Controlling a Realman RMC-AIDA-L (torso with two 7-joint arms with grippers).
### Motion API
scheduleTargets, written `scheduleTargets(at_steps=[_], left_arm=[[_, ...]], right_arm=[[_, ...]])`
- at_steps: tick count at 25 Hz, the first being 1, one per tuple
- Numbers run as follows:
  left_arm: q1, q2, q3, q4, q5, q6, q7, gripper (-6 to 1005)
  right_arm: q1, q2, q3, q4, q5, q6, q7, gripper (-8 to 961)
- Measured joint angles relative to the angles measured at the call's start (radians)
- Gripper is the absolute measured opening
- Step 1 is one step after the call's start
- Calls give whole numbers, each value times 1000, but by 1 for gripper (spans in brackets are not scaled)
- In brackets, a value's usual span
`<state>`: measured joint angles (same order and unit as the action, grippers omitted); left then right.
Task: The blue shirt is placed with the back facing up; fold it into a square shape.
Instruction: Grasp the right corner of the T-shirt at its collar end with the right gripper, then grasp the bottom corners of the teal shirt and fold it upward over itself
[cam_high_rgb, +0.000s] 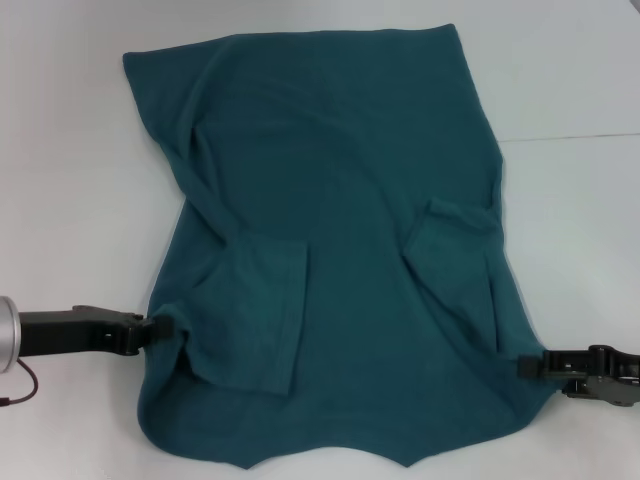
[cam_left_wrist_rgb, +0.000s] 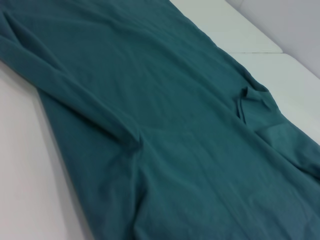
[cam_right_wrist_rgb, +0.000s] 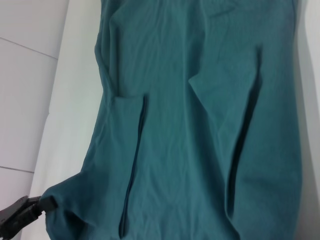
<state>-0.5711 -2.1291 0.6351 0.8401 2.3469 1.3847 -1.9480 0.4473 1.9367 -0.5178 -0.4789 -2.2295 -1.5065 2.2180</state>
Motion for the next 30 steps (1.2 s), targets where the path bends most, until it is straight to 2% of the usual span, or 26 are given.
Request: scheduleTargets(at_steps=[3,8,22,30], left_arm=[[2,1,0,0,0,0,0,-1],[4,2,0,0,0,0,-4,-1],[13,2,-1,2,2,3,-28,-1],[62,4,-42,29,10,15,-63,-1]], right_arm=[[-6,3,-2,-4,0,4,-9,576],[-14,4,-1,-6,-1,5,-14,335],[-44,9,44,-9,4,12,-68,33],[-75,5,114,-9,5,4,-117,34]])
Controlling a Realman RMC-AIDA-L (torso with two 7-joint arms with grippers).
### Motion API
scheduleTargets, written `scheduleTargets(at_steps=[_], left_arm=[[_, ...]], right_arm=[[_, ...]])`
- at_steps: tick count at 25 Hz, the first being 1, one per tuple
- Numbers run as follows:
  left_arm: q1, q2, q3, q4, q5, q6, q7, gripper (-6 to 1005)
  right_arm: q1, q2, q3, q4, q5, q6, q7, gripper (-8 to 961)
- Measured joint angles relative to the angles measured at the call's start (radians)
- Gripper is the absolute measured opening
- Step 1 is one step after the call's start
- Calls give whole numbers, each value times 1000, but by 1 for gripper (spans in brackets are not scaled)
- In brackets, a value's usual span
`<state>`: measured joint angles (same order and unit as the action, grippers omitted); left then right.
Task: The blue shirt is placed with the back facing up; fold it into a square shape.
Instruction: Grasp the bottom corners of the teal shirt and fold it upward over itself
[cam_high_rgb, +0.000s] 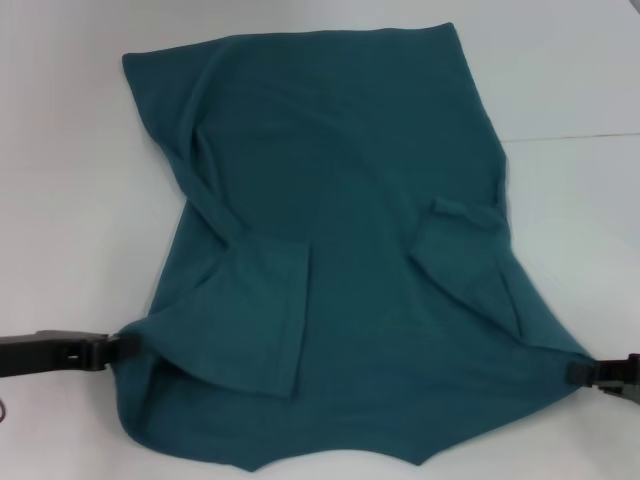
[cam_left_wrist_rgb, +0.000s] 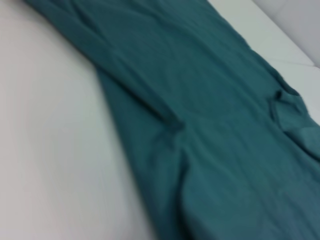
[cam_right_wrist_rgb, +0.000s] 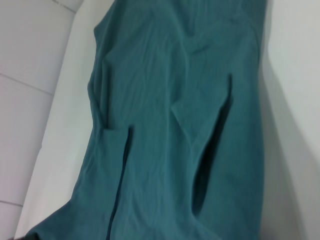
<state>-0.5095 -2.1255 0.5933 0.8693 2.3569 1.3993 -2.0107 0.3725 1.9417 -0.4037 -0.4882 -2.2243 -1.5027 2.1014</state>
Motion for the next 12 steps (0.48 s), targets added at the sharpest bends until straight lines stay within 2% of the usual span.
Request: scheduleTargets(at_steps=[12], left_arm=[[87,1,-43,46,2,27,10,-1]], right_arm=[[-18,-9,62,1,0,-7,-40,33]])
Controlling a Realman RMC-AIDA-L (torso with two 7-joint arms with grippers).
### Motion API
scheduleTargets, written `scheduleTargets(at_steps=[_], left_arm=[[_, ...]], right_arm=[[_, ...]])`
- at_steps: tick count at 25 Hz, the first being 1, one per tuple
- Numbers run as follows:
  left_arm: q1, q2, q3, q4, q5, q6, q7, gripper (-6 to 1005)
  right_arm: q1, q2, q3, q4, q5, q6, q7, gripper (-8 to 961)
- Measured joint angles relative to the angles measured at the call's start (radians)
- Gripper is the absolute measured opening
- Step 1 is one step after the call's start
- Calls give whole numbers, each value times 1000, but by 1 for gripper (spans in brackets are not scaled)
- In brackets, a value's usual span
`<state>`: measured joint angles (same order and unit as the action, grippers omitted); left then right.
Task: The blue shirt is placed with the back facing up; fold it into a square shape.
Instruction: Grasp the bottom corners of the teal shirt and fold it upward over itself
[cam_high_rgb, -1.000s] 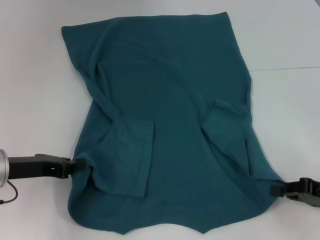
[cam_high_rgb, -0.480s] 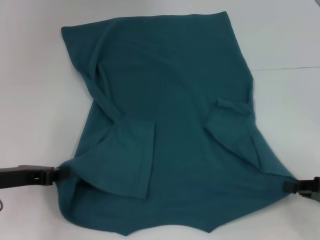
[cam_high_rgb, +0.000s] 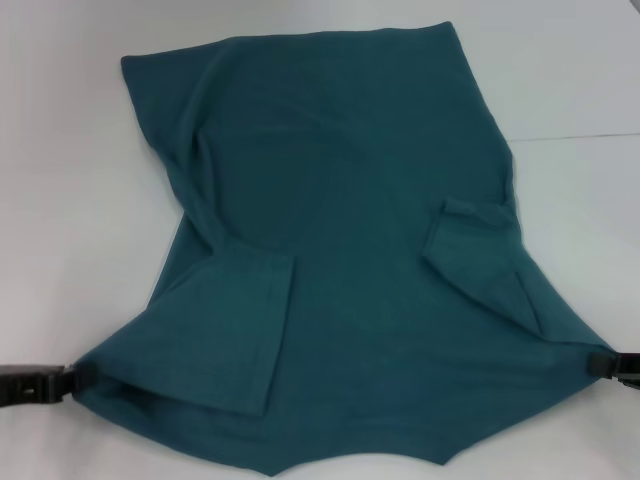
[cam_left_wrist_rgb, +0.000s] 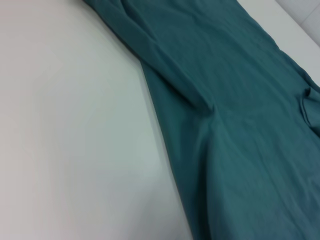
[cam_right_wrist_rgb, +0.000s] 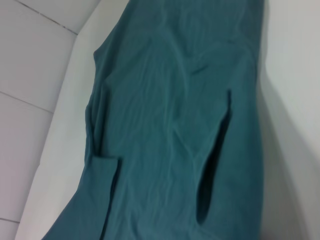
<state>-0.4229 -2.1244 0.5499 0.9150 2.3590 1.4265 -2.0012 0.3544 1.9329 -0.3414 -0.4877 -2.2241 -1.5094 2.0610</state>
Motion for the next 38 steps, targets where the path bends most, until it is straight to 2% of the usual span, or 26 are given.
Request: scheduleTargets(at_steps=[13,24,38], left_arm=[[31,-3,-26,12,33,87,11,0],[43,-2,-104,4,49,145,23,-1],[49,0,-115,2,49,175,29,-1]], right_arm=[[-69,9,72,-2,0,-66,-75,34],[-157,11,124,-3,0,-123,-132,34],[-255,27,185,-3,-5,-202,-208,34]])
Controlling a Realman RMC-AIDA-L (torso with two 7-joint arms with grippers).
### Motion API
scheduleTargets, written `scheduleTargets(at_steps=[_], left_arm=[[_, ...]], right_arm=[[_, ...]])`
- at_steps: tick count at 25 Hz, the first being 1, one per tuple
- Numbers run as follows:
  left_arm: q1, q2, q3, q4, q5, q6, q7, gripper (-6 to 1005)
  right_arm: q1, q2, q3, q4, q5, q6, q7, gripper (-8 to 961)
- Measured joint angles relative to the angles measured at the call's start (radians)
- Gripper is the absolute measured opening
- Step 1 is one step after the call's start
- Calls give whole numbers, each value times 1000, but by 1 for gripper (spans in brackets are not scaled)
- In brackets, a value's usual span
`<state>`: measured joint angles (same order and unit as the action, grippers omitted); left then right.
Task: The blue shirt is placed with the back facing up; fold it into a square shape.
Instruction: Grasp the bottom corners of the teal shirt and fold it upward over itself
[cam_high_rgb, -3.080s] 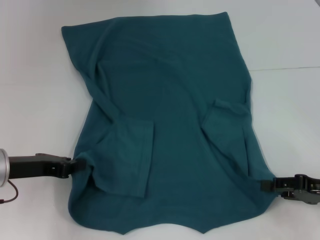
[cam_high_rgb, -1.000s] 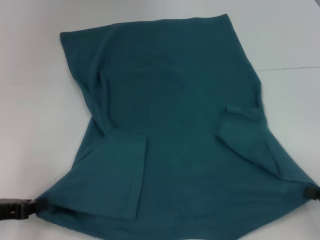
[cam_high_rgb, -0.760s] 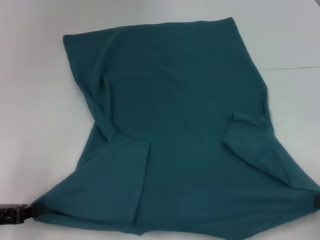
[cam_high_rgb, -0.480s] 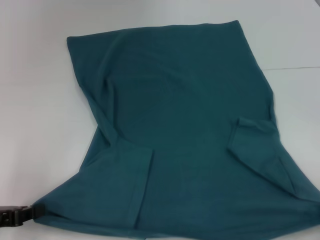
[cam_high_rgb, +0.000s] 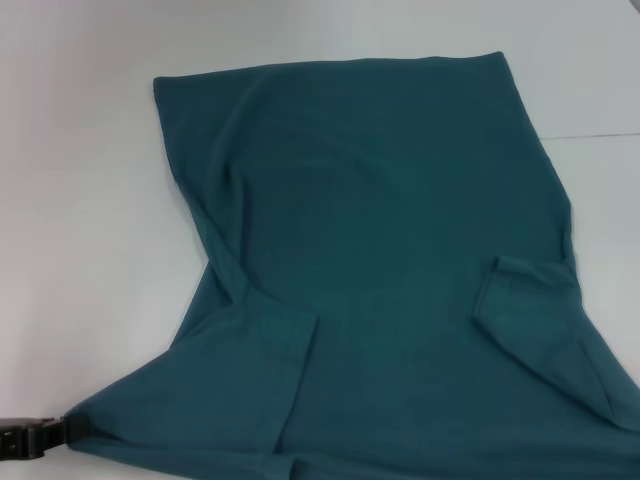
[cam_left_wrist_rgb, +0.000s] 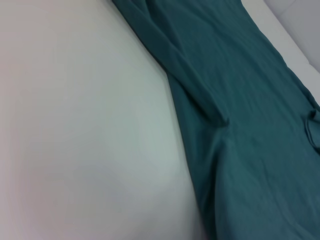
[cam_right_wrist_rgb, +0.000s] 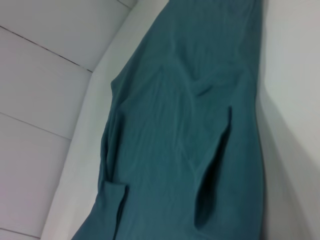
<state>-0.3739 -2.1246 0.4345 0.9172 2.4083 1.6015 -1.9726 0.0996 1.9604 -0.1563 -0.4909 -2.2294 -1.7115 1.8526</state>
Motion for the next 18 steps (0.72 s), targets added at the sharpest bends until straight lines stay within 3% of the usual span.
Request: scheduleTargets(at_steps=[18], left_arm=[[43,-4,-35,6,1,28,12,0]], right_arm=[[-31,4,-8,0,-5,-7,-16,33]])
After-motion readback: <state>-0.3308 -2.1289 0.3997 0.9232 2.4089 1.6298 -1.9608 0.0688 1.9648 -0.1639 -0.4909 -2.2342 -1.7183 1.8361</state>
